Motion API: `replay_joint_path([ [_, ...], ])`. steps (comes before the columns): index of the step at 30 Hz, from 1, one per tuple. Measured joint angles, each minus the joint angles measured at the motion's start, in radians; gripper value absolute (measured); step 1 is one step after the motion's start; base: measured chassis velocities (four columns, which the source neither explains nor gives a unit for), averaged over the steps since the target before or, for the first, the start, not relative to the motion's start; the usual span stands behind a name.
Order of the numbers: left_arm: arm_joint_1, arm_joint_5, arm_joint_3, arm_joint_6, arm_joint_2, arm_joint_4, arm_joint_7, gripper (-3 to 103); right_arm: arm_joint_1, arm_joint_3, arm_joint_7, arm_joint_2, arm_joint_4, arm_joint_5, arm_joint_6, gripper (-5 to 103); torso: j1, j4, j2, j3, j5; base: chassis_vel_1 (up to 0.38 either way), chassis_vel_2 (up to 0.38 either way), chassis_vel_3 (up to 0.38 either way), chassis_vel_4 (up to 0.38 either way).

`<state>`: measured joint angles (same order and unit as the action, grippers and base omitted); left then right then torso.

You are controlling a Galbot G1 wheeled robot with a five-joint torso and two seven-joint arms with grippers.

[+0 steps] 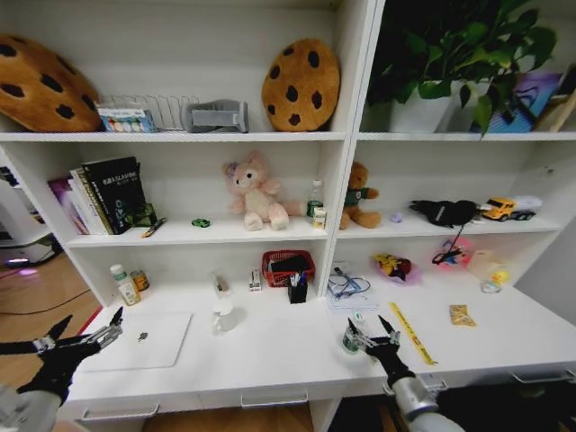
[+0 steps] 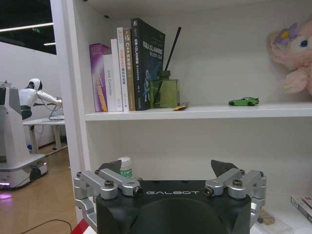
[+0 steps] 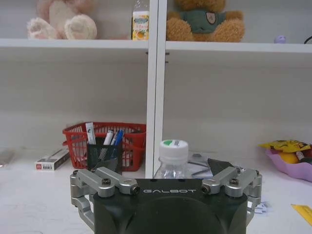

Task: Organize the objects on the table.

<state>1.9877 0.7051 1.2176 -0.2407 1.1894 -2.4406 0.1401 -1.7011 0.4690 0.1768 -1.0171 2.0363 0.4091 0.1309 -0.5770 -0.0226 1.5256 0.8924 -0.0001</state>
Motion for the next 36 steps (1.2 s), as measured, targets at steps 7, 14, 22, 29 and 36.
replay_joint_path([
  [7, 0.0, 0.0, 0.0, 0.0, 0.0, 0.0, 0.0, 100, 0.027, -0.012, 0.077, 0.001, -0.039, -0.03, -0.048, 103, 0.0, 0.0, 0.0, 0.0, 0.0004, 0.004, 0.007, -0.015, -0.009],
  [14, 0.0, 0.0, 0.0, 0.0, 0.0, 0.0, 0.0, 100, 0.023, -0.02, 0.082, -0.001, -0.038, -0.026, -0.061, 79, 0.0, 0.0, 0.0, 0.0, 0.0, 0.0, 0.0, 0.0, 0.0],
  [22, 0.0, 0.0, 0.0, 0.0, 0.0, 0.0, 0.0, 100, 0.018, -0.025, 0.086, -0.004, -0.037, -0.034, -0.064, 52, 0.0, 0.0, 0.0, 0.0, 0.0001, 0.0, 0.0, 0.0, 0.0],
  [29, 0.0, 0.0, 0.0, 0.0, 0.0, 0.0, 0.0, 100, -0.018, -0.013, 0.067, -0.017, -0.021, -0.031, -0.037, 30, 0.0, 0.0, 0.0, 0.0, 0.0002, 0.0, 0.0, 0.0, 0.0],
  [36, 0.0, 0.0, 0.0, 0.0, 0.0, 0.0, 0.0, 100, -0.196, 0.078, -0.006, -0.021, 0.131, -0.04, 0.051, 20, 0.0, 0.0002, 0.0, 0.0, 0.0001, 0.0, 0.0, 0.0, 0.0],
])
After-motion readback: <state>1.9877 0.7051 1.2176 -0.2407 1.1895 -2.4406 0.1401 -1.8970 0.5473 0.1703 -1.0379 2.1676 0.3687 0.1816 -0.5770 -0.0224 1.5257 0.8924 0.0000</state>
